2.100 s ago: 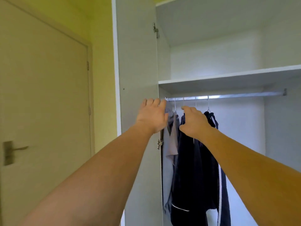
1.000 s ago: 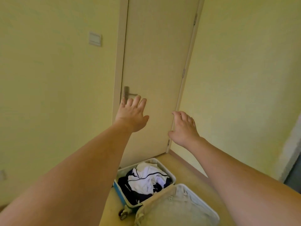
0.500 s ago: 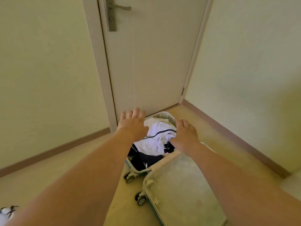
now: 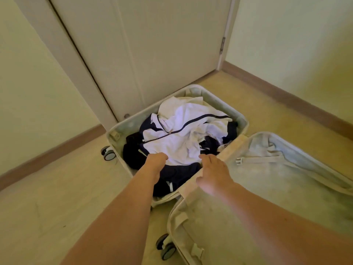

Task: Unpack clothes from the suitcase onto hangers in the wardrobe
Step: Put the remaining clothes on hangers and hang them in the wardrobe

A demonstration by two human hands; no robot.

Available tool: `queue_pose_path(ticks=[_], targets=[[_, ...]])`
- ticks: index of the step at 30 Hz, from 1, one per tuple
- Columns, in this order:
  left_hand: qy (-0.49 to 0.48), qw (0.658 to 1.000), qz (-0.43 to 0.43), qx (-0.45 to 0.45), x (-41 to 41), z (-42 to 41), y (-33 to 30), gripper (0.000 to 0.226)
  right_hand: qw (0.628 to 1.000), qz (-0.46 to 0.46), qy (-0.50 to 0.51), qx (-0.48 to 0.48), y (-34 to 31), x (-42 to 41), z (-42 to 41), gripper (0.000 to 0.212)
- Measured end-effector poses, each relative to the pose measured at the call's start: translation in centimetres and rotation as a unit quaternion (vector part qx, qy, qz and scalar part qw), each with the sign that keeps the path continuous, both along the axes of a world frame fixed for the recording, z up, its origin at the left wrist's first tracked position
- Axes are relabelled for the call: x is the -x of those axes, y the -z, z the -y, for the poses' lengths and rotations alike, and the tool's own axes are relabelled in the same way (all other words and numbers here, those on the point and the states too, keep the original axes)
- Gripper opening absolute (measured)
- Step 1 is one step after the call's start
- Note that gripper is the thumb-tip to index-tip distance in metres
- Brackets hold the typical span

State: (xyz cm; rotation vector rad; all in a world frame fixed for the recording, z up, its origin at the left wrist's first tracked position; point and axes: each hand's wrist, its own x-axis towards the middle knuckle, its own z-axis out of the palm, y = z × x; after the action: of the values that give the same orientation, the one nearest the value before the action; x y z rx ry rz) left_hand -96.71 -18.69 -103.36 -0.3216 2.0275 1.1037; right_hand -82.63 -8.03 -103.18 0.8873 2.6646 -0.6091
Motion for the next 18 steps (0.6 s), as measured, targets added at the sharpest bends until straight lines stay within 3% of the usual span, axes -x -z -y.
queue_pose_path(ticks=[7, 11, 18], targets=[[-0.098, 0.994, 0.051, -0.024, 1.7, -1.3, 6.6, 0.071, 0.999, -0.004, -0.010, 0.033, 5.7, 0.9, -0.8, 0.071], [-0.108, 0.989, 0.061, -0.079, 2.9, -2.4, 7.3, 0.043, 1.000, -0.016, 0.005, 0.022, 7.0, 1.2, -1.7, 0.069], [-0.117, 0.981, 0.111, -0.105, 3.9, -2.1, 7.1, 0.025, 0.999, -0.018, 0.028, 0.014, 7.1, 1.4, -2.1, 0.068]])
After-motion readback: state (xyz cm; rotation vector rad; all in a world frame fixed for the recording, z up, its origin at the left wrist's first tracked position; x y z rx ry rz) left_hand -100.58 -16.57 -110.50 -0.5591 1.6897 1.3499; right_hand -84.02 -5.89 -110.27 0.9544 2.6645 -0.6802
